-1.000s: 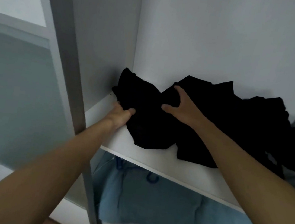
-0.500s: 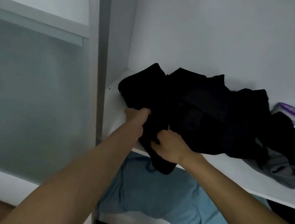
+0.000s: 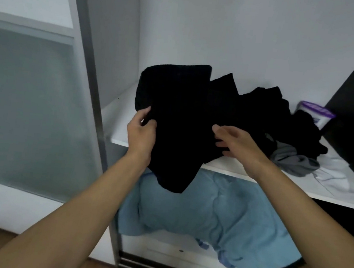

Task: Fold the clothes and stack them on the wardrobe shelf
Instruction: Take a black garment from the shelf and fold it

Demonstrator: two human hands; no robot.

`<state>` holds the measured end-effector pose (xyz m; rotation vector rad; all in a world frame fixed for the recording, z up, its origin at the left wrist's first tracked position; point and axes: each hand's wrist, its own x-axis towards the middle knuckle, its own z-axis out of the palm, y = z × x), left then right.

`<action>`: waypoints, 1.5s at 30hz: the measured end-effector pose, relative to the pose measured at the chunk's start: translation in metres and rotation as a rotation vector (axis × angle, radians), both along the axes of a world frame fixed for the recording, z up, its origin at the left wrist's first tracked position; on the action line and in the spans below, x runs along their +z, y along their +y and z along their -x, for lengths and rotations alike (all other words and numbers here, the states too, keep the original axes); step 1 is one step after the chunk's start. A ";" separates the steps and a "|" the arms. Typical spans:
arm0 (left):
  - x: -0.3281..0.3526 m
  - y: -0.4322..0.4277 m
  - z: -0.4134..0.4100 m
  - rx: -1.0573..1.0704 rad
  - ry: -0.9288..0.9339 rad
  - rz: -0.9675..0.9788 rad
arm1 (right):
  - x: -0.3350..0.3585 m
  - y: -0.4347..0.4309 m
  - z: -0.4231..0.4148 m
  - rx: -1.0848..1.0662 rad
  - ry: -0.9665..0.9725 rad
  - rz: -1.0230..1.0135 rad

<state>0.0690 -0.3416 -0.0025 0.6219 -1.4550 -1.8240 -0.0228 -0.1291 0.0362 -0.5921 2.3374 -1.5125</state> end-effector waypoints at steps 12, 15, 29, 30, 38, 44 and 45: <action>-0.036 0.105 -0.119 -0.481 -0.296 0.376 | -0.046 0.031 -0.069 0.263 -0.590 0.399; -0.044 0.122 -0.132 -0.562 -0.274 0.156 | -0.066 0.056 -0.100 0.201 -0.487 0.405; -0.133 0.109 -0.297 -0.763 -0.592 -0.338 | -0.148 0.113 -0.330 0.322 -0.156 -0.181; -0.141 0.104 -0.314 -0.757 -0.636 -0.317 | -0.157 0.111 -0.348 0.324 -0.173 -0.189; -0.168 0.064 -0.422 -0.595 -0.448 -0.474 | -0.185 0.081 -0.451 0.279 -0.106 -0.043; -0.133 0.035 -0.447 -0.435 -0.268 -0.429 | -0.152 0.059 -0.451 0.171 0.127 0.149; -0.127 0.028 -0.447 -0.383 -0.262 -0.445 | -0.144 0.058 -0.446 0.117 0.107 0.199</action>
